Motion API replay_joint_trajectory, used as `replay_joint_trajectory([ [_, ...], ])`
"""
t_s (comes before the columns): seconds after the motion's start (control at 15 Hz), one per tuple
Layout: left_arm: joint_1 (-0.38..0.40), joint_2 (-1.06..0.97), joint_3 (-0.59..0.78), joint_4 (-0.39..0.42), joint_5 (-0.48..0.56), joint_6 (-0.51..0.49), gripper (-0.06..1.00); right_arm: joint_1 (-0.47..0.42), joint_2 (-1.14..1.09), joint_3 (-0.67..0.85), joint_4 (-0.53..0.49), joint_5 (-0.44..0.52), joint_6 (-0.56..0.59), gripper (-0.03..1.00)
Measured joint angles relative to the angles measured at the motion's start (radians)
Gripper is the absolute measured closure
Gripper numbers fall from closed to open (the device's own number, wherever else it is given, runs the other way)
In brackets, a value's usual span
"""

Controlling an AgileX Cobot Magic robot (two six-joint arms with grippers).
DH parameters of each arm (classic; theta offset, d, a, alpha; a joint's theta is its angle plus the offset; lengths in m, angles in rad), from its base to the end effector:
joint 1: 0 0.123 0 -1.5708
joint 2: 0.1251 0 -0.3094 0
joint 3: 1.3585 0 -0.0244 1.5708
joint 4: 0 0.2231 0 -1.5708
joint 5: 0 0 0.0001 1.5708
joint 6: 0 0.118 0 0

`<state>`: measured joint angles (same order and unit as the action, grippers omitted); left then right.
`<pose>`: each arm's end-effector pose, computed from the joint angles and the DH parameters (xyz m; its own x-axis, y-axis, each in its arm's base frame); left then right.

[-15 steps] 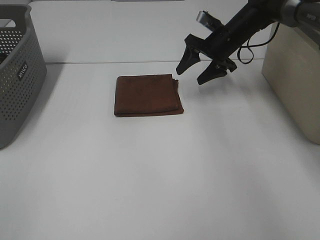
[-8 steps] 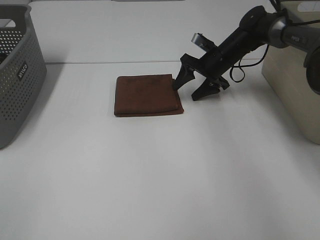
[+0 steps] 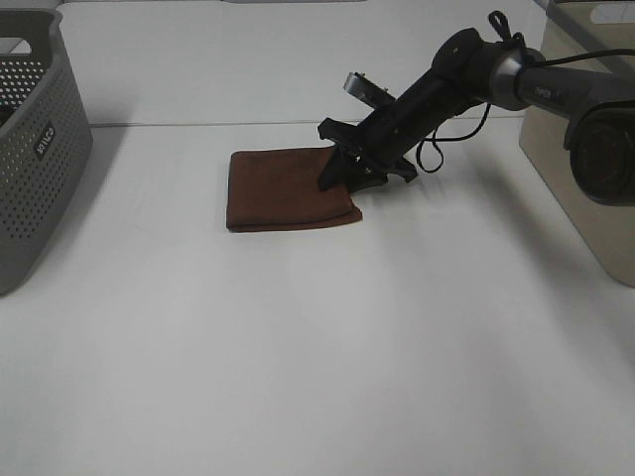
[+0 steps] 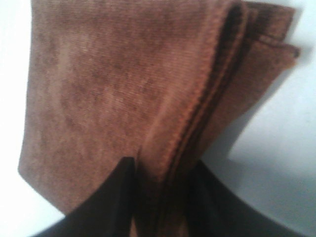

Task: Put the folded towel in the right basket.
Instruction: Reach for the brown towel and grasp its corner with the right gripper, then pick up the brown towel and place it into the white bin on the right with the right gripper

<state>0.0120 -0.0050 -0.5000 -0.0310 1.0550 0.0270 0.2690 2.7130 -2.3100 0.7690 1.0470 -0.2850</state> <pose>-0.0301 -0.0035 0.2521 -0.4461 0.0063 -0.8950 0.0174 0.9998 -0.0016 0.5095 0.2142 0.0812 -0.9583 -0.1275 -0.2556 -0.2628 0.7443 0.6139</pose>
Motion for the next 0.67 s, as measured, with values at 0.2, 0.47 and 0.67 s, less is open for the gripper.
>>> replay_joint_trajectory([
  [0.2, 0.0, 0.0, 0.0, 0.0, 0.0, 0.0, -0.03, -0.002, 0.003, 0.0, -0.011, -0.005, -0.001, 0.9],
  [0.47, 0.0, 0.0, 0.0, 0.0, 0.0, 0.0, -0.03, -0.002, -0.055, 0.001, 0.022, 0.024, -0.039, 0.9],
  [0.67, 0.0, 0.0, 0.0, 0.0, 0.0, 0.0, -0.03, -0.002, -0.25, -0.028, -0.04, 0.084, -0.051, 0.9],
])
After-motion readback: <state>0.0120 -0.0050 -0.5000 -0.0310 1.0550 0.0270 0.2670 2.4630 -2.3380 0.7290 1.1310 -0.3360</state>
